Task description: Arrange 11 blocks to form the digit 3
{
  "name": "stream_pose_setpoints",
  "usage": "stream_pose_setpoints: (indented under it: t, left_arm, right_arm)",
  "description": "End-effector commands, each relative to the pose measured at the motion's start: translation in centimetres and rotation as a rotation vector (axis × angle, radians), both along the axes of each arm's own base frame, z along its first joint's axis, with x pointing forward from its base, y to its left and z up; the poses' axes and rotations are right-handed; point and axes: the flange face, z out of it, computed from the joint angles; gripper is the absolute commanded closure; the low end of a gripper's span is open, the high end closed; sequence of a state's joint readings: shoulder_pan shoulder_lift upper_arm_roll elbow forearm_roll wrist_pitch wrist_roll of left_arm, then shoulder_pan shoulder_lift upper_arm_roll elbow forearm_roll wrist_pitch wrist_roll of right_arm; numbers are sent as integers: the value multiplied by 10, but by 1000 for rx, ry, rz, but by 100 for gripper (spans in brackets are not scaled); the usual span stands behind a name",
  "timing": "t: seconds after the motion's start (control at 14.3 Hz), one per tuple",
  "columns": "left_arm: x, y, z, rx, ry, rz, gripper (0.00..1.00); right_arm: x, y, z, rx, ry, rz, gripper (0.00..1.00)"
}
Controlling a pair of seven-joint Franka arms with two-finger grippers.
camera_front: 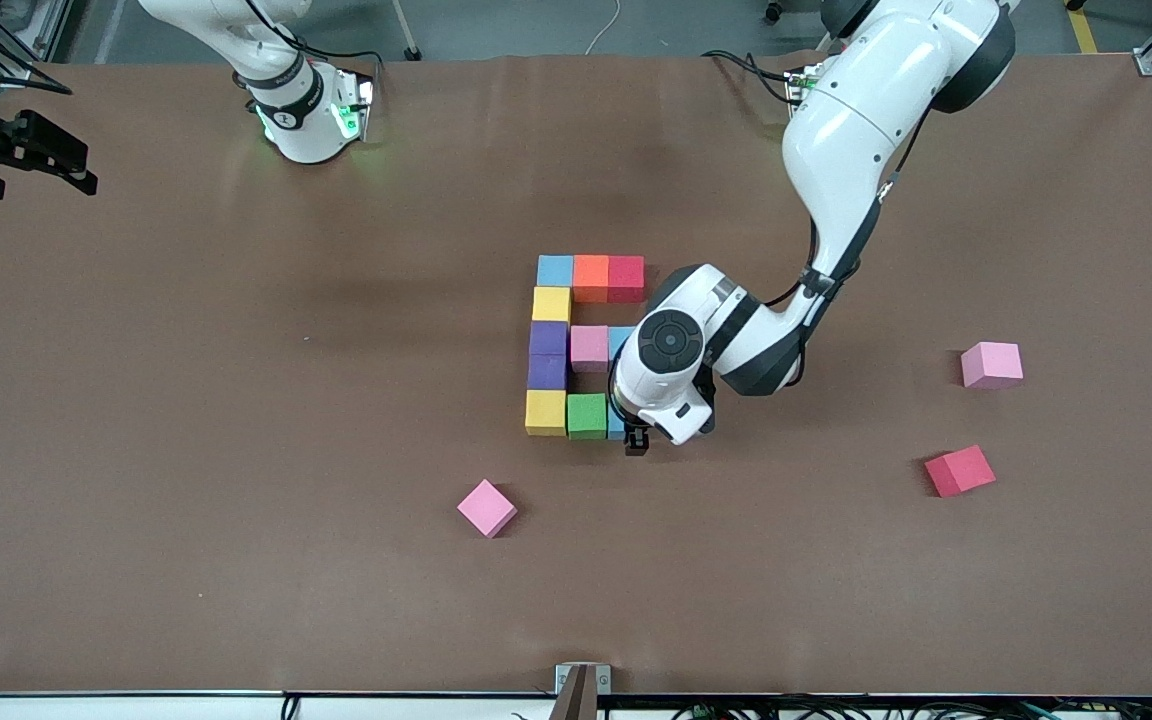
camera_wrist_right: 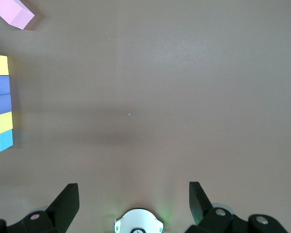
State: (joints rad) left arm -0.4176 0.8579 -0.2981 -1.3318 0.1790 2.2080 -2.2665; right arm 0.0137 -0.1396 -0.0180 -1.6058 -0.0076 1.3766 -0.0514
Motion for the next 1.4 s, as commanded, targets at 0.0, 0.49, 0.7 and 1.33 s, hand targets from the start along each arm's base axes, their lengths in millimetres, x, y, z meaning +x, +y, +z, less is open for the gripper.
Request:
stream_pose_setpoints:
  t: [0.0, 0.49, 0.7, 1.33]
  left_arm:
    - [6, 4, 59, -23, -64, -47, 0]
    - [40, 88, 186, 15, -168, -329, 0]
    - [40, 114, 200, 75, -135, -525, 0]
    - [55, 172, 219, 93, -109, -720, 0]
  right_arm:
    - [-4, -3, 1, -4, -4, 5, 0]
    - [-4, -4, 1, -2, -4, 5, 0]
    - [-4, -3, 1, -2, -5, 6, 0]
    - [-4, -2, 1, -4, -4, 8, 0]
